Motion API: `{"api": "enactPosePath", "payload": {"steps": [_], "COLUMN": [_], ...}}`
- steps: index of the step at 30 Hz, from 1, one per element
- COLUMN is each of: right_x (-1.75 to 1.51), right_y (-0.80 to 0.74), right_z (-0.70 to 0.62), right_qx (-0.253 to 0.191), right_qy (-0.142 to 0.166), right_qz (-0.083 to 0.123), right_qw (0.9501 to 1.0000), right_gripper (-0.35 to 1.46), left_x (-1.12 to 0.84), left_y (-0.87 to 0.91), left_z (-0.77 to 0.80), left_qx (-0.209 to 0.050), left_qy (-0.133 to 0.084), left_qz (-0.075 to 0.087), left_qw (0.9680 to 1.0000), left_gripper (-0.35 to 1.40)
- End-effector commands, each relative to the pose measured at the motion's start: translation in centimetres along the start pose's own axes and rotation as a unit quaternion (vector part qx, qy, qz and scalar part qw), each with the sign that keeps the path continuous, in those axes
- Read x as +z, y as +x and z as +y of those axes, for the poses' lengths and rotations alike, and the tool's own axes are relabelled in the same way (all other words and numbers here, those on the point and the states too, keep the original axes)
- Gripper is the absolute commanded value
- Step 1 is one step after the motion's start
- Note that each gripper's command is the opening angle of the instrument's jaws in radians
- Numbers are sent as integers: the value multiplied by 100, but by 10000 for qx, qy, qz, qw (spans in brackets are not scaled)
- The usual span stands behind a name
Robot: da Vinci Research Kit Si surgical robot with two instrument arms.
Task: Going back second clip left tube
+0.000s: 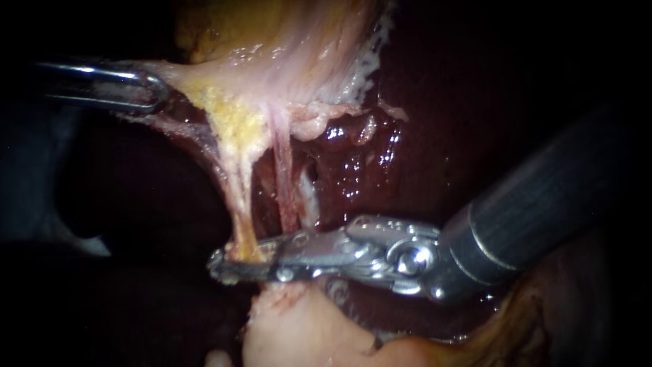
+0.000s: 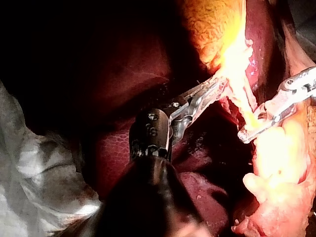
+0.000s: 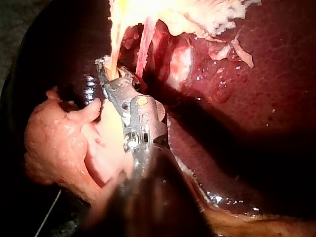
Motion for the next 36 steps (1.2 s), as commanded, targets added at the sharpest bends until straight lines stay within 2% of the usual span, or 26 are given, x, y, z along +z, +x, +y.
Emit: {"api": "enactPosePath", "payload": {"steps": [1,8,9,10,12,14,19,25,29,33,36], "right_x": [0,1,1,3,6,10,12,2,-15,-42,-70], "right_y": [-1,-3,-3,-3,-2,0,0,-3,-7,-11,-12], "right_z": [1,0,-1,-1,0,0,3,13,18,20,18], "right_qx": [1,-8,-10,-15,-78,-140,-496,-1022,-1452,-1822,-2161], "right_qy": [-1,31,25,41,63,92,161,-184,-441,-424,-375], "right_qz": [-1,-15,-30,12,82,181,240,251,151,114,76], "right_qw": [10000,10000,10000,10000,9999,9997,9984,9943,9883,9823,9756], "right_gripper": [-35,-35,-26,-2,27,41,45,48,50,50,50], "left_x": [0,0,0,0,0,0,1,1,1,1,1], "left_y": [0,0,0,0,0,0,-1,-1,-2,-2,-3], "left_z": [0,0,-1,-1,-1,-1,-1,-1,-2,-2,-2], "left_qx": [2,2,2,2,2,3,4,6,7,9,10], "left_qy": [0,1,1,1,1,1,2,4,4,5,6], "left_qz": [0,0,0,0,0,0,0,1,2,2,3], "left_qw": [10000,10000,10000,10000,10000,10000,10000,10000,10000,10000,10000], "left_gripper": [-35,-35,-35,-35,-35,-35,-35,-35,-35,-35,-35]}}
